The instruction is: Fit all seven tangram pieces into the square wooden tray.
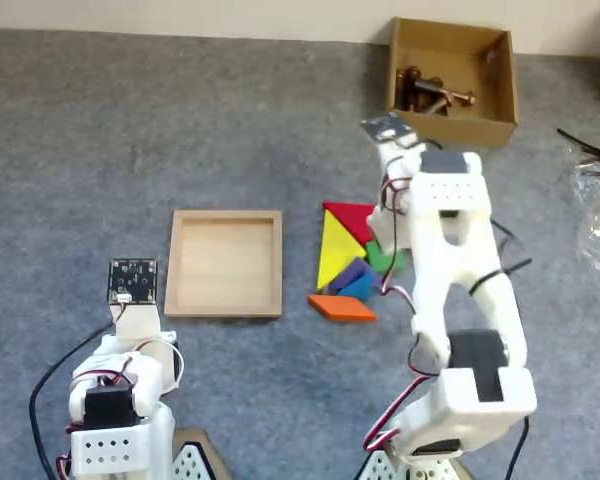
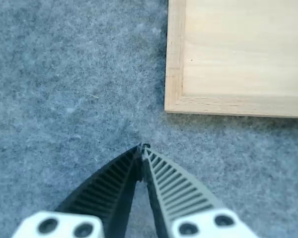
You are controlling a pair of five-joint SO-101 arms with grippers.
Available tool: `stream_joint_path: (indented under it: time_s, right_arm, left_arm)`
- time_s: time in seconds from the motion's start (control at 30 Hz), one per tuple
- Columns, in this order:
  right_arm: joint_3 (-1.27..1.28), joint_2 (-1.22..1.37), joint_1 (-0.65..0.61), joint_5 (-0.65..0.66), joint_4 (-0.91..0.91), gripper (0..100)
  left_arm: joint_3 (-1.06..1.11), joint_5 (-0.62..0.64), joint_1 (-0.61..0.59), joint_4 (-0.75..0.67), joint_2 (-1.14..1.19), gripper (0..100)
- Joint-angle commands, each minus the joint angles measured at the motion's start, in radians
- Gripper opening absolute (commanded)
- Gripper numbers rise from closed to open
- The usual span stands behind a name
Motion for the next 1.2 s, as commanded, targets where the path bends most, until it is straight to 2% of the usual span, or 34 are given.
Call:
stream_joint_path:
  time_s: [0.0,0.27,0.47,0.73,0.83,0.93,1.17]
  right_arm:
    - [-0.087,0.002,-0.031,0.081,-0.019,10.2]
    - [-0.18,0.074,-0.041,0.227,-0.019,10.6]
    - [-0.302,0.208,-0.041,0.273,-0.021,21.4]
    - [-0.496,0.364,-0.101,0.379,-0.01,21.7]
    - [-0.507,0.38,-0.136,0.394,-0.01,21.7]
    - [-0.507,0.395,-0.159,0.463,-0.01,21.7]
    - [-0.513,0.495,-0.148,0.526,-0.01,21.7]
  left_arm:
    - [0.021,0.003,-0.008,0.008,0.007,0]
    - [0.021,0.003,-0.008,0.008,0.007,0]
    - [0.021,0.003,-0.008,0.008,0.007,0]
    - [0.021,0.003,-0.008,0.008,0.007,0]
    - [0.021,0.003,-0.008,0.008,0.007,0]
    - [0.021,0.003,-0.008,0.008,0.007,0]
    - [0.021,0.003,-0.008,0.008,0.007,0]
